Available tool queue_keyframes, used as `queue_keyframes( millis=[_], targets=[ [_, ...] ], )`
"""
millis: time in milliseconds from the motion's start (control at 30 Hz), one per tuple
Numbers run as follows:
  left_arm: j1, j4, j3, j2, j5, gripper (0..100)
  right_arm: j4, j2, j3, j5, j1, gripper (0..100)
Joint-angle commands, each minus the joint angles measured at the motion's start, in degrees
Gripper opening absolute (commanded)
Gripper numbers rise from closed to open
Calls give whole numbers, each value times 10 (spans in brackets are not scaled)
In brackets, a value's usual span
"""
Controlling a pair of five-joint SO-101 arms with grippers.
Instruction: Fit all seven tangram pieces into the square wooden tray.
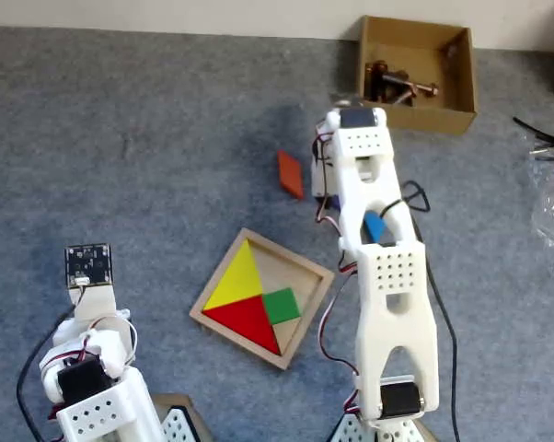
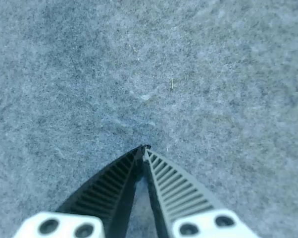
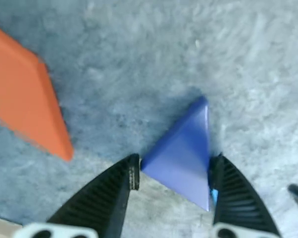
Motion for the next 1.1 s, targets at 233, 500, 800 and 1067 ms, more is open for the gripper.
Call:
queue_keyframes(
  millis=[233,500,800,1067],
  targets=[
    [8,5,12,-3,5,5,-15,-14,-14,-23,0,221],
    [8,5,12,-3,5,5,-15,-14,-10,-25,0,210],
    [8,5,12,-3,5,5,-15,-14,-9,-26,0,119],
    [8,5,12,-3,5,5,-10,-18,-14,-20,0,118]
  ],
)
